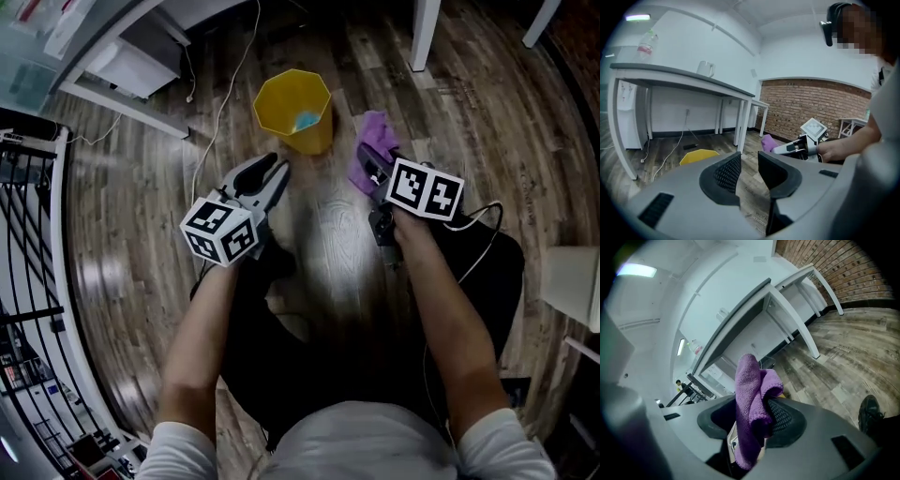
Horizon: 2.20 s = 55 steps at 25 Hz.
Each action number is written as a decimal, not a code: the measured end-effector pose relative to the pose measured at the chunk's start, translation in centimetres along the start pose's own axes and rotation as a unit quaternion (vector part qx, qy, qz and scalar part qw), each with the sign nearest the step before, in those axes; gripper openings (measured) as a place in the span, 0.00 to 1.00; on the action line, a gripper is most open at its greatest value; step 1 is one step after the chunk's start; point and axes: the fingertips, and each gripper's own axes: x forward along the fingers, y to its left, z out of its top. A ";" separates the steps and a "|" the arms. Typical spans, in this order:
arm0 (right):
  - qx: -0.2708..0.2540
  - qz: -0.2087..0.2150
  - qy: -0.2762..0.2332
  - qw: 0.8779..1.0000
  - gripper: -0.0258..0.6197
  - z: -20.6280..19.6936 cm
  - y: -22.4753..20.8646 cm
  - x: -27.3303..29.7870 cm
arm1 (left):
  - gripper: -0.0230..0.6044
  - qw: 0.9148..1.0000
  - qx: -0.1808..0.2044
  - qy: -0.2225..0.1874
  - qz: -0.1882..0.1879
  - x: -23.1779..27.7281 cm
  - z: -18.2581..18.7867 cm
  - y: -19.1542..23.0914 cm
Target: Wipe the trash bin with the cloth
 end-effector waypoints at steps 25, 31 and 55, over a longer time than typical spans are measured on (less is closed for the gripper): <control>0.003 -0.022 0.021 1.000 0.30 4.5 -1.0 9.1 | 0.21 0.998 0.019 0.067 0.002 5.0 0.2 8.8; 0.013 -0.017 0.029 0.999 0.30 4.1 -2.4 11.6 | 0.27 0.991 0.052 0.118 -0.018 8.6 -2.0 10.4; 0.075 -0.005 0.106 0.992 0.30 -2.1 -8.1 20.0 | 0.37 0.927 0.164 0.331 -0.064 18.0 -17.1 15.3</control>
